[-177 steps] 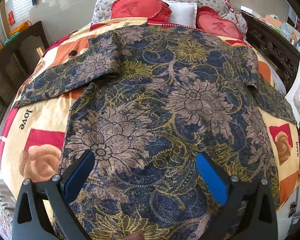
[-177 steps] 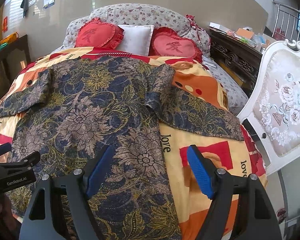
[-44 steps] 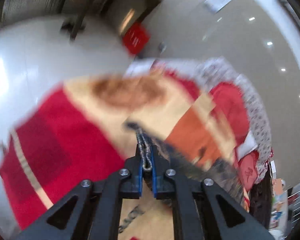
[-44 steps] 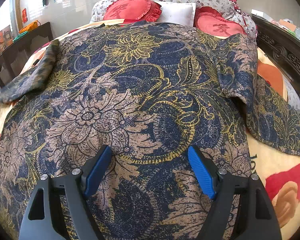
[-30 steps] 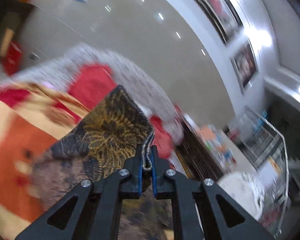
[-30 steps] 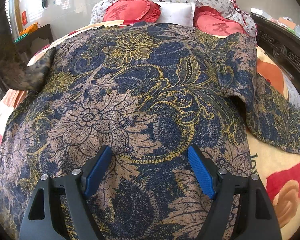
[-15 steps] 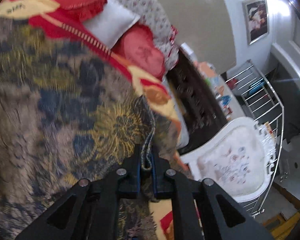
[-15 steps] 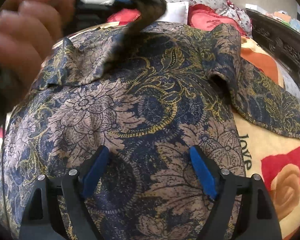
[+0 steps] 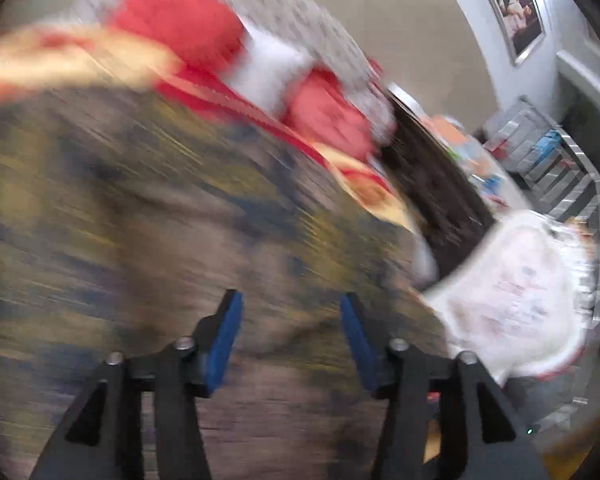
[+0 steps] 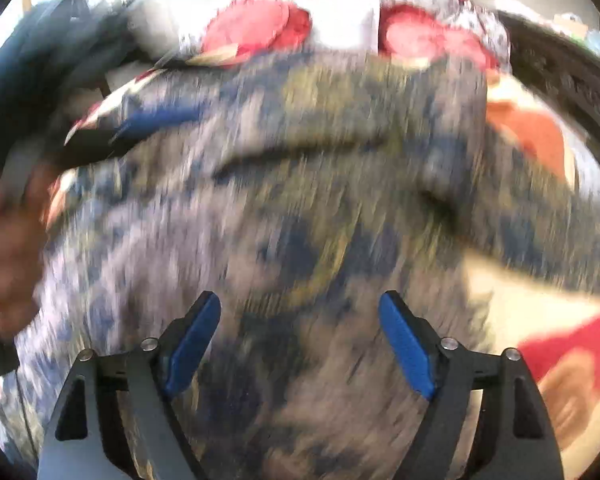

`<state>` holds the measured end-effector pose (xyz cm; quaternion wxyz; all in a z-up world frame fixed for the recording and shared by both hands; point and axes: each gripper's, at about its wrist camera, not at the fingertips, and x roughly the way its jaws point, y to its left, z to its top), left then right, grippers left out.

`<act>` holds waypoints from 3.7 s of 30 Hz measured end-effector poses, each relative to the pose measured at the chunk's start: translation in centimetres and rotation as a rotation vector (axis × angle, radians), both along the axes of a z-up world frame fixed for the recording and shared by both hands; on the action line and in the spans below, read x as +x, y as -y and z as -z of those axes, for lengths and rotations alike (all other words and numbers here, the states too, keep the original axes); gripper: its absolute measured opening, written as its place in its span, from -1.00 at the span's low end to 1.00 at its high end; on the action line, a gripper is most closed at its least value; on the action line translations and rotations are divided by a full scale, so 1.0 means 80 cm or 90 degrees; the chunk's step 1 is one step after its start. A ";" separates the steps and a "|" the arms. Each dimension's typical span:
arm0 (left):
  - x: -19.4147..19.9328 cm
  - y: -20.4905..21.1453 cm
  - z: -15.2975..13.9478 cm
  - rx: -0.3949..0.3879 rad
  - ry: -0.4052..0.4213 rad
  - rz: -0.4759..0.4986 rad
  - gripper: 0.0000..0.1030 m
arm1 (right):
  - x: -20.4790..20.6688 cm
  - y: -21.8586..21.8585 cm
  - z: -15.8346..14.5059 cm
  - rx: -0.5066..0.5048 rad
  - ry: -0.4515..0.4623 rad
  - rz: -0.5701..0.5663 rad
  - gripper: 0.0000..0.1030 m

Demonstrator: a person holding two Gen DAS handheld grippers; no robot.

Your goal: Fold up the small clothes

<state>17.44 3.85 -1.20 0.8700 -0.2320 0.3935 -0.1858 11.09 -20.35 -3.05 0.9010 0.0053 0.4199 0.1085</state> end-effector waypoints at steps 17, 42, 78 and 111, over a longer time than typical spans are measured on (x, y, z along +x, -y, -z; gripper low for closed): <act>-0.027 -0.108 0.095 0.167 -0.008 -0.183 0.45 | 0.194 0.060 0.029 0.184 -0.047 -0.049 -0.62; -0.020 -0.104 0.090 0.161 -0.006 -0.156 0.72 | 0.093 0.124 -0.015 0.203 0.012 0.112 -1.00; 0.097 -0.086 0.079 0.326 -0.030 -0.153 0.97 | 0.153 -0.036 0.015 -0.036 0.050 0.049 -1.00; -0.022 -0.046 0.088 0.256 -0.028 -0.129 0.99 | -0.102 0.423 0.055 0.389 0.042 0.471 -0.65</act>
